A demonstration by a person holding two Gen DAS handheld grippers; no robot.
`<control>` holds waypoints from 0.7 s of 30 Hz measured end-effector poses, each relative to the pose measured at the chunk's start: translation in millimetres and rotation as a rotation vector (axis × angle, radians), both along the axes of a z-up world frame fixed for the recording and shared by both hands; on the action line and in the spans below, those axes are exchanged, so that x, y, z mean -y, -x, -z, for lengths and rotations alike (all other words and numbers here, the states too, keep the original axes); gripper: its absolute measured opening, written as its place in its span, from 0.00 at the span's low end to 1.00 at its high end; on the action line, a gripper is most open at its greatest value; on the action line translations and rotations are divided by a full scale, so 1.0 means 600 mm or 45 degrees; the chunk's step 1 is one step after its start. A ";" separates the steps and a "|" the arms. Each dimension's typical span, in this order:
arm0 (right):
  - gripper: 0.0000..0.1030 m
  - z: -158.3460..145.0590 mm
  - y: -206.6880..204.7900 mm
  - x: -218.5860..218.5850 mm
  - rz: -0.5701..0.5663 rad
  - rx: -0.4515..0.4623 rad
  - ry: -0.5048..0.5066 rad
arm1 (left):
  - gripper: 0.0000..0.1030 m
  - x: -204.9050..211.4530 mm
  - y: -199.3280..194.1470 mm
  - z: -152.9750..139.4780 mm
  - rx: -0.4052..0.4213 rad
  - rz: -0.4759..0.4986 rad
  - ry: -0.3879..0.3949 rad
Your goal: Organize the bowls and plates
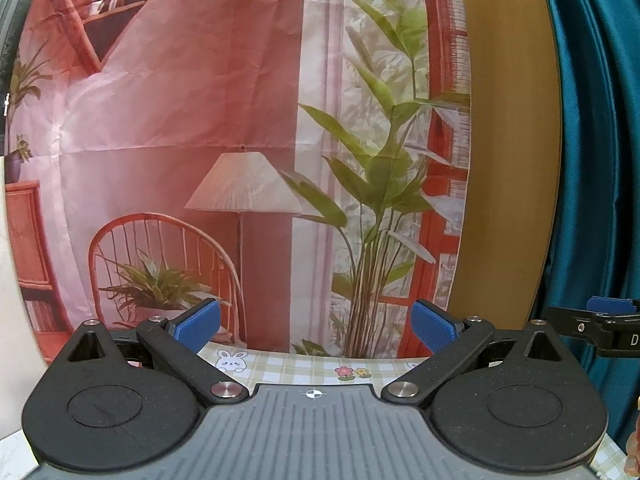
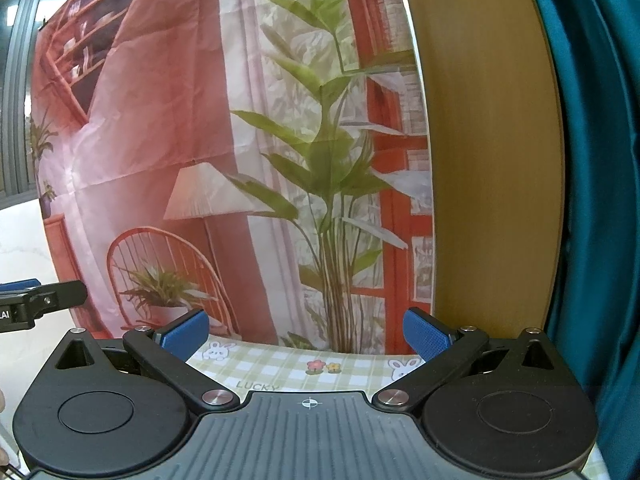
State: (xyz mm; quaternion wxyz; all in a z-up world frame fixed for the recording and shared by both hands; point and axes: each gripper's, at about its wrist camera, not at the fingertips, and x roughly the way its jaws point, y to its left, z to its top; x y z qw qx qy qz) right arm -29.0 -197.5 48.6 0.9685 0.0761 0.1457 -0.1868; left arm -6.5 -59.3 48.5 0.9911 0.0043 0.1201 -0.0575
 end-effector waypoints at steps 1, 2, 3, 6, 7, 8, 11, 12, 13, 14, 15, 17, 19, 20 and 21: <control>1.00 -0.001 0.001 -0.001 -0.001 0.001 0.002 | 0.99 -0.001 0.000 -0.001 -0.001 0.000 0.001; 1.00 -0.001 0.002 -0.002 -0.001 0.002 0.004 | 0.99 -0.002 0.000 -0.001 -0.003 -0.002 0.001; 1.00 -0.001 0.002 -0.003 -0.002 0.002 0.005 | 0.99 -0.003 0.000 -0.001 -0.003 -0.008 0.001; 1.00 0.000 0.003 -0.005 -0.003 0.003 0.008 | 0.99 -0.005 0.000 -0.002 -0.005 -0.021 -0.001; 1.00 0.000 0.003 -0.005 -0.003 0.003 0.007 | 0.99 -0.006 0.000 -0.002 -0.008 -0.026 -0.001; 1.00 0.000 0.003 -0.005 -0.003 0.002 0.007 | 0.99 -0.006 -0.001 -0.002 -0.010 -0.031 -0.002; 1.00 0.000 0.003 -0.005 -0.003 0.004 0.007 | 0.99 -0.007 -0.001 -0.001 -0.011 -0.057 -0.009; 1.00 0.000 0.003 -0.005 -0.002 0.003 0.008 | 0.99 -0.007 -0.001 -0.001 -0.007 -0.067 -0.014; 1.00 0.000 0.003 -0.005 -0.002 0.003 0.008 | 0.99 -0.007 0.001 0.000 -0.001 -0.080 -0.020; 1.00 0.000 0.003 -0.005 -0.002 0.003 0.007 | 0.99 -0.006 0.000 0.000 0.002 -0.088 -0.025; 1.00 0.000 0.003 -0.005 -0.001 0.001 0.007 | 0.99 -0.006 0.001 0.000 0.005 -0.093 -0.030; 1.00 0.000 0.003 -0.007 -0.001 0.000 0.006 | 0.99 -0.007 0.000 -0.001 0.005 -0.093 -0.032; 1.00 0.001 0.004 -0.010 -0.003 -0.001 0.008 | 0.99 -0.008 0.001 0.000 0.006 -0.094 -0.029; 1.00 0.000 0.004 -0.010 -0.003 -0.001 0.009 | 0.99 -0.008 0.000 0.000 0.006 -0.094 -0.027; 1.00 0.001 0.004 -0.010 -0.003 -0.001 0.008 | 0.99 -0.009 0.000 -0.001 0.004 -0.095 -0.025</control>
